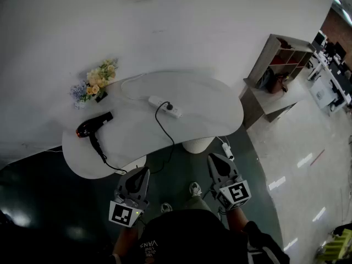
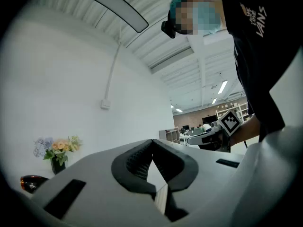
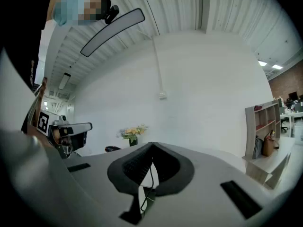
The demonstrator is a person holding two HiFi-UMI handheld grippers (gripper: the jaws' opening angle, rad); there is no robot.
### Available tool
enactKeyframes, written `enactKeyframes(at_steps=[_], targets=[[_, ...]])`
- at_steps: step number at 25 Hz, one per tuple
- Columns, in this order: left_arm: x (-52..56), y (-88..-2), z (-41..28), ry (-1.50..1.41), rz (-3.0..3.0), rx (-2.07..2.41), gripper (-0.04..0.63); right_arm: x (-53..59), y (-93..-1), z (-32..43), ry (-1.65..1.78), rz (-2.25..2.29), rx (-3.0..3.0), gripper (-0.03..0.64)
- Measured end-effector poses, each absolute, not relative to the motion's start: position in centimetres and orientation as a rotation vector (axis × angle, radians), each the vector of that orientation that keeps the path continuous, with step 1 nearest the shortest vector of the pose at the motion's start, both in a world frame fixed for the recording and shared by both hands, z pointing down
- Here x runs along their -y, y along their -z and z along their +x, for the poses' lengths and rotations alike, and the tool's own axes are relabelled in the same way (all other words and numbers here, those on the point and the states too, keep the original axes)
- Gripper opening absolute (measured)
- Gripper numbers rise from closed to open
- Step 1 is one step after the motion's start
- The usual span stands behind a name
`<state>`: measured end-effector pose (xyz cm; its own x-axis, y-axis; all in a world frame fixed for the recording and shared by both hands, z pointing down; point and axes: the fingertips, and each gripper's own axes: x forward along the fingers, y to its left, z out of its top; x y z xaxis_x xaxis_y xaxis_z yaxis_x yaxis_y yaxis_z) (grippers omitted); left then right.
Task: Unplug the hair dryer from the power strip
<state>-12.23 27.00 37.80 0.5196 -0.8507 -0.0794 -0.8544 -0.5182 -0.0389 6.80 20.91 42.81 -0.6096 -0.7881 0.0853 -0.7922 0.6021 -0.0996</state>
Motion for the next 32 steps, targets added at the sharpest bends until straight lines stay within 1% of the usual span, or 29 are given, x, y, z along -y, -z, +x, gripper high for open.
enactKeyframes(at_steps=[6, 15, 21, 32], targets=[[-27.2, -37.9, -12.3, -0.126, -2.682, -1.498, 0.017, -21.5, -42.8, 5.9, -0.230, 1.353, 2.805, 0.043], [-26.8, -39.5, -12.6, -0.091, -2.730, -1.469, 0.016, -20.6, -43.0, 6.7, -0.268, 1.444, 2.836, 0.046], [-22.5, -39.7, -11.4, -0.059, -2.697, -1.475, 0.017, -15.9, -43.7, 7.0, -0.273, 1.376, 2.840, 0.046], [-11.2, -40.6, -7.2, -0.031, -2.540, -1.703, 0.017, -4.7, -46.3, 9.8, -0.336, 1.046, 2.915, 0.046]])
